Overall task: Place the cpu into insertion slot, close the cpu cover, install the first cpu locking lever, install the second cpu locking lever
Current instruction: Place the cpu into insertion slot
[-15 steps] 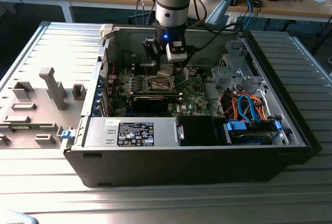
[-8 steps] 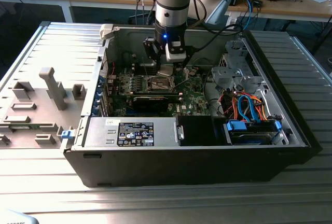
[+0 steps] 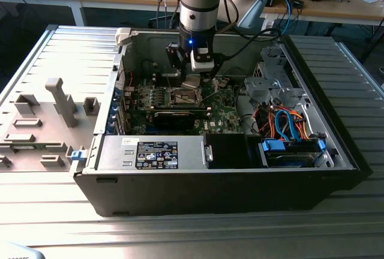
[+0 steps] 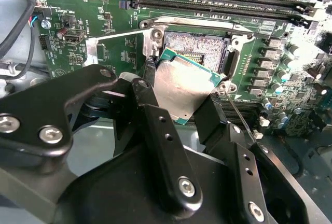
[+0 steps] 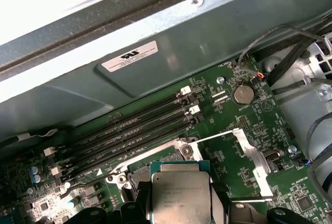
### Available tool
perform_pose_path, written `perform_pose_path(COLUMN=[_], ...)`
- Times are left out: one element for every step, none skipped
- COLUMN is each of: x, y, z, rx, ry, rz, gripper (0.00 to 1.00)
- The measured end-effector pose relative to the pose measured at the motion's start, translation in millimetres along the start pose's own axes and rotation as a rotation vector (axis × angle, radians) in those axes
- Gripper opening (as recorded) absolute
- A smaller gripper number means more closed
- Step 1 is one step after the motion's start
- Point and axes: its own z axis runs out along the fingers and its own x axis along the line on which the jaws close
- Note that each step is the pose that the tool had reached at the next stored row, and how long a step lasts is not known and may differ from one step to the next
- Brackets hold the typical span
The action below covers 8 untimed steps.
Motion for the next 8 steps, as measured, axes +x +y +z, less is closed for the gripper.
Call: perform_pose_path(x=[0.0, 0.0, 0.0, 0.0, 0.0, 0.0, 0.0, 0.0], y=[0.0, 0.0, 0.0, 0.0, 0.0, 0.0, 0.0, 0.0], z=[0.0, 0.0, 0.0, 0.0, 0.0, 0.0, 0.0, 0.0], rx=[-0.0001, -0.0002, -0.0002, -0.0003, -0.0004, -0.0005, -0.0005, -0.0006], ry=[-0.0004, -0.0007, -0.0009, -0.0014, -0.0018, -0.0020, -0.0023, -0.0025], rz=[0.006, 0.009, 0.012, 0.018, 0.023, 0.026, 0.029, 0.032], gripper=[0.54, 0.54, 0.54, 0.54, 0.54, 0.54, 0.54, 0.54])
